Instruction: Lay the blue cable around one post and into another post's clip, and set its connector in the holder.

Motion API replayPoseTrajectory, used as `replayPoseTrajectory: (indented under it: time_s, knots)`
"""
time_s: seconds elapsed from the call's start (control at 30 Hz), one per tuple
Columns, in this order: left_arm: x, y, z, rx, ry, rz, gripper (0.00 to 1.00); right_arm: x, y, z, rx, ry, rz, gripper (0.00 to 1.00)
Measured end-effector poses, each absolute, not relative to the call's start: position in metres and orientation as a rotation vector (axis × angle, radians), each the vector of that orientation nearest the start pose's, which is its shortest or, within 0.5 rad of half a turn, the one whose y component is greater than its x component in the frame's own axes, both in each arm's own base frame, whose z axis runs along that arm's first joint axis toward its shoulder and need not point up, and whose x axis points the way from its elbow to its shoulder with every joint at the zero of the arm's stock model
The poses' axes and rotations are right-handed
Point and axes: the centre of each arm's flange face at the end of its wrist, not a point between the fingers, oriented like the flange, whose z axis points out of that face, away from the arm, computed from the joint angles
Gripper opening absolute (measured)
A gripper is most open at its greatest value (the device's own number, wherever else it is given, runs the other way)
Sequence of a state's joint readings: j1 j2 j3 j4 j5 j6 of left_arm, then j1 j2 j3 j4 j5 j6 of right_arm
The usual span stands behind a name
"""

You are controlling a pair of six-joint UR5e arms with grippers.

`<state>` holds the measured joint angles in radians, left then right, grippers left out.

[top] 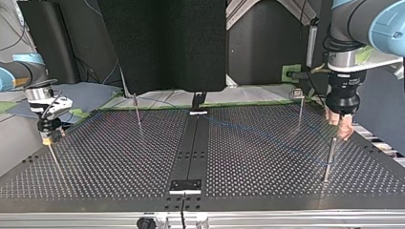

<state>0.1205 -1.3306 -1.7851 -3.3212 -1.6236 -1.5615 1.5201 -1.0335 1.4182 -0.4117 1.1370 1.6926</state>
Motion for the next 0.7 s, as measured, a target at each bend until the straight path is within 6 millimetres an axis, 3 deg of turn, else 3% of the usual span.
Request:
replayPoseTrajectory:
  time_s: [0.33, 0.7]
  knots:
    - [0.384, -0.087, 0.464, -0.117, 1.728, 0.122, 0.87, 0.141, -0.682, 0.283, 1.429, -1.085, 1.578, 1.0]
    - [0.378, -0.112, 0.425, -0.044, 1.727, -0.022, 0.87, 0.14, -0.683, 0.283, 1.426, -1.084, 1.581, 1.0]
